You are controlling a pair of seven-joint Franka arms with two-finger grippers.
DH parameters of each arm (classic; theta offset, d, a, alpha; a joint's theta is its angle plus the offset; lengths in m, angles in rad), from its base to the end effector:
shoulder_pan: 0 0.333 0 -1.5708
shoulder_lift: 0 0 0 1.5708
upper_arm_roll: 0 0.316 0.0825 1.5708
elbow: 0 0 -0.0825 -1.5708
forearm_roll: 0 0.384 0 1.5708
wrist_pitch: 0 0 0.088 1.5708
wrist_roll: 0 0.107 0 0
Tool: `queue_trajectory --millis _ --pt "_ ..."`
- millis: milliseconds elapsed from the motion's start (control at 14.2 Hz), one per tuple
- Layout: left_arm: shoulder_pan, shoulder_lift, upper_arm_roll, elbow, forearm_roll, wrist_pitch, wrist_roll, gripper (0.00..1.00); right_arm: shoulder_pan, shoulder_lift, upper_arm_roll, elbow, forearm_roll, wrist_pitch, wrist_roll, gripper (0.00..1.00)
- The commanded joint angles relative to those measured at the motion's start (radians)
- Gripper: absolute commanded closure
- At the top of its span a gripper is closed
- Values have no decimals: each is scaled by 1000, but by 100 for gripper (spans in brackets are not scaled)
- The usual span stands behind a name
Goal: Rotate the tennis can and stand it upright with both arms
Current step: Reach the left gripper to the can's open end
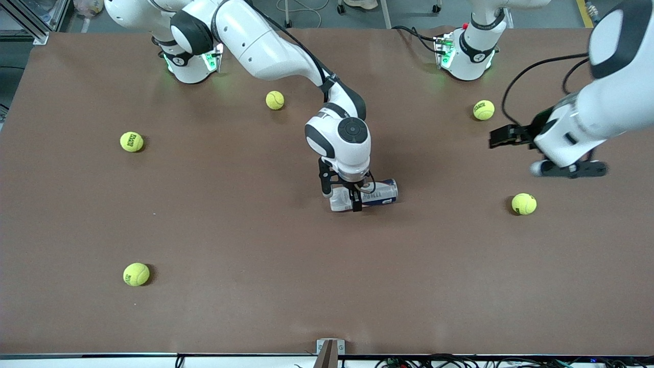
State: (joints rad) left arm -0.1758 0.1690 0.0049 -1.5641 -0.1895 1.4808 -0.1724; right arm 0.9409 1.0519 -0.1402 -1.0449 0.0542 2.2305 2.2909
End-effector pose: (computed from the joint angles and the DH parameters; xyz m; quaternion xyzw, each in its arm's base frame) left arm 0.5734 -0.1210 0.5264 0.9876 0.0042 -0.1395 0.0714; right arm 0.5199 0.5961 0.2064 -0.7489 0.6579 -0.0374 0.0701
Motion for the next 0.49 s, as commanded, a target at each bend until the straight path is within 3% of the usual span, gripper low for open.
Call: queue_trajectory --millis 0,422 --pt "15 46 -2 -49 -146 39 -2 0 6 -26 -3 -6 -16 -25 22 0" --pt "19 133 -3 -258 -488 363 75 0 7 -49 4 23 -10 -101 24 0"
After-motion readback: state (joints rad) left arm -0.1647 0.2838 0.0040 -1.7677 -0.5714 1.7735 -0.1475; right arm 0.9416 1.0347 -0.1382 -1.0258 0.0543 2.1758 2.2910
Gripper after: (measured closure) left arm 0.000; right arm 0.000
